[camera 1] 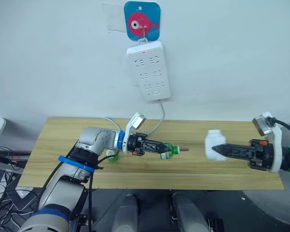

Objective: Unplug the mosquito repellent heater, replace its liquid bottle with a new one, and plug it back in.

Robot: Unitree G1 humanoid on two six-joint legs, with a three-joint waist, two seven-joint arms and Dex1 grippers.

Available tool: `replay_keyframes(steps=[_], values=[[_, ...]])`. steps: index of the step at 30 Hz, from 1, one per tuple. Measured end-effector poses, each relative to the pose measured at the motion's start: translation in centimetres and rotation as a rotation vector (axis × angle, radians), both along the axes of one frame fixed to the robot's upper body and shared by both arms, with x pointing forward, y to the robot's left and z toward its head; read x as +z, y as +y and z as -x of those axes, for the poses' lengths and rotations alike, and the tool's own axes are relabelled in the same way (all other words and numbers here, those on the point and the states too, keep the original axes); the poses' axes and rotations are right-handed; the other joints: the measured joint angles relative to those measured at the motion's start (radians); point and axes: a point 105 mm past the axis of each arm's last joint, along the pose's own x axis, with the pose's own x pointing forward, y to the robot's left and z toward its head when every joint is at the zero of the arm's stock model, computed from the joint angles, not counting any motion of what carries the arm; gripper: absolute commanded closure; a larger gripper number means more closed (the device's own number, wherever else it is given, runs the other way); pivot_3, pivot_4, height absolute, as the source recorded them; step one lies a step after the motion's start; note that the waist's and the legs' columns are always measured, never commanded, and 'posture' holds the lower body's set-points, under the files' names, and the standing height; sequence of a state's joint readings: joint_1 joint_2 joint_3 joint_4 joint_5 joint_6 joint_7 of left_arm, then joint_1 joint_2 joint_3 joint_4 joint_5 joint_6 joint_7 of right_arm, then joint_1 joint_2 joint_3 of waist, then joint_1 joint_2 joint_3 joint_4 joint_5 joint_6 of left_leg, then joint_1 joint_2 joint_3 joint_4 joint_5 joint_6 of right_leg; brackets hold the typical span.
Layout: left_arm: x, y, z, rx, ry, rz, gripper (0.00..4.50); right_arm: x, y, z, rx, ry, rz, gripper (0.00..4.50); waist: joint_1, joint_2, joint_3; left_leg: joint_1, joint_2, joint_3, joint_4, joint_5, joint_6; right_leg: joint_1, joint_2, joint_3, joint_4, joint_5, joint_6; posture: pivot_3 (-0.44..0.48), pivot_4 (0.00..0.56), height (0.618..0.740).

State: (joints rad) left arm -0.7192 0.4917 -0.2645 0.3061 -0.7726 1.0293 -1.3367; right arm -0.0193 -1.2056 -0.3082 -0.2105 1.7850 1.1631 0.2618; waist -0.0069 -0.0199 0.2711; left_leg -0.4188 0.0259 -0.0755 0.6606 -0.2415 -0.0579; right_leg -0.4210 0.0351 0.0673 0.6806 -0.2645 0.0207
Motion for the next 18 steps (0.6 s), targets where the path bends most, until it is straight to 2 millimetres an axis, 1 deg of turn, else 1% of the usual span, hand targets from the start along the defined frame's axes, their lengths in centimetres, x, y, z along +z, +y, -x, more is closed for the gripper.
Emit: replay_keyframes(steps=[3, 4, 6, 8, 11, 14, 16, 18], values=[[0.6, -0.1, -0.6, 0.044, -0.058, 0.023, 2.27, -2.8, -2.6, -1.2, -0.096, 0.021, 0.235, 1.44, 0.001, 0.000, 0.000, 0.000, 0.000, 0.001, 0.000, 0.000, 0.000, 0.000, 0.000, 0.000, 0.000, 0.000, 0.000, 0.083, 0.273, 0.740], [0.9, -0.4, -0.7, 0.051, -0.076, 0.033, 2.27, -3.9, -3.8, -1.8, -0.141, 0.028, 0.327, 1.44, 0.001, 0.000, 0.000, 0.000, 0.000, 0.001, 0.000, 0.000, 0.000, -0.001, 0.000, 0.001, 0.000, 0.000, 0.000, 0.093, 0.276, 0.740], [1.1, -0.9, -0.6, 0.055, -0.103, 0.045, 2.27, -6.0, -6.4, -2.8, -0.221, 0.041, 0.502, 1.44, 0.002, 0.001, 0.000, 0.000, -0.001, 0.002, 0.000, 0.000, 0.000, -0.001, -0.001, 0.002, 0.000, 0.000, 0.000, 0.103, 0.280, 0.740], [0.9, -0.9, -0.3, 0.056, -0.134, 0.033, 2.27, -7.6, -8.3, -3.6, -0.251, 0.048, 0.619, 1.44, 0.000, 0.000, 0.001, 0.000, -0.001, 0.003, -0.001, 0.000, 0.000, -0.002, -0.001, 0.003, 0.000, 0.000, 0.000, 0.103, 0.280, 0.740], [0.0, -0.6, 0.3, 0.049, -0.175, 0.003, 2.27, -9.5, -9.6, -4.5, -0.235, 0.053, 0.714, 1.44, -0.002, 0.000, 0.002, 0.001, -0.001, 0.004, -0.002, 0.000, 0.000, -0.002, 0.000, 0.003, 0.000, 0.000, 0.000, 0.112, 0.285, 0.740], [-0.5, -0.5, 0.5, 0.056, -0.182, -0.004, 2.27, -11.1, -10.5, -5.6, -0.231, 0.063, 0.765, 1.44, 0.002, 0.001, 0.005, 0.001, 0.000, 0.003, -0.001, 0.000, 0.000, -0.002, 0.000, 0.003, 0.000, 0.000, 0.000, 0.137, 0.293, 0.740], [-0.5, -0.5, 0.6, 0.058, -0.192, -0.008, 2.27, -11.8, -10.9, -6.2, -0.220, 0.073, 0.774, 1.44, 0.005, 0.002, 0.007, 0.001, -0.001, 0.004, 0.000, 0.000, 0.000, -0.001, 0.000, 0.004, 0.000, 0.000, 0.000, 0.140, 0.294, 0.740], [-0.5, -0.4, 0.7, 0.059, -0.196, -0.009, 2.27, -12.1, -11.1, -6.7, -0.210, 0.076, 0.778, 1.44, 0.006, 0.002, 0.008, 0.001, 0.000, 0.004, -0.001, 0.000, 0.000, -0.001, -0.001, 0.004, 0.000, 0.000, 0.000, 0.146, 0.295, 0.740]])
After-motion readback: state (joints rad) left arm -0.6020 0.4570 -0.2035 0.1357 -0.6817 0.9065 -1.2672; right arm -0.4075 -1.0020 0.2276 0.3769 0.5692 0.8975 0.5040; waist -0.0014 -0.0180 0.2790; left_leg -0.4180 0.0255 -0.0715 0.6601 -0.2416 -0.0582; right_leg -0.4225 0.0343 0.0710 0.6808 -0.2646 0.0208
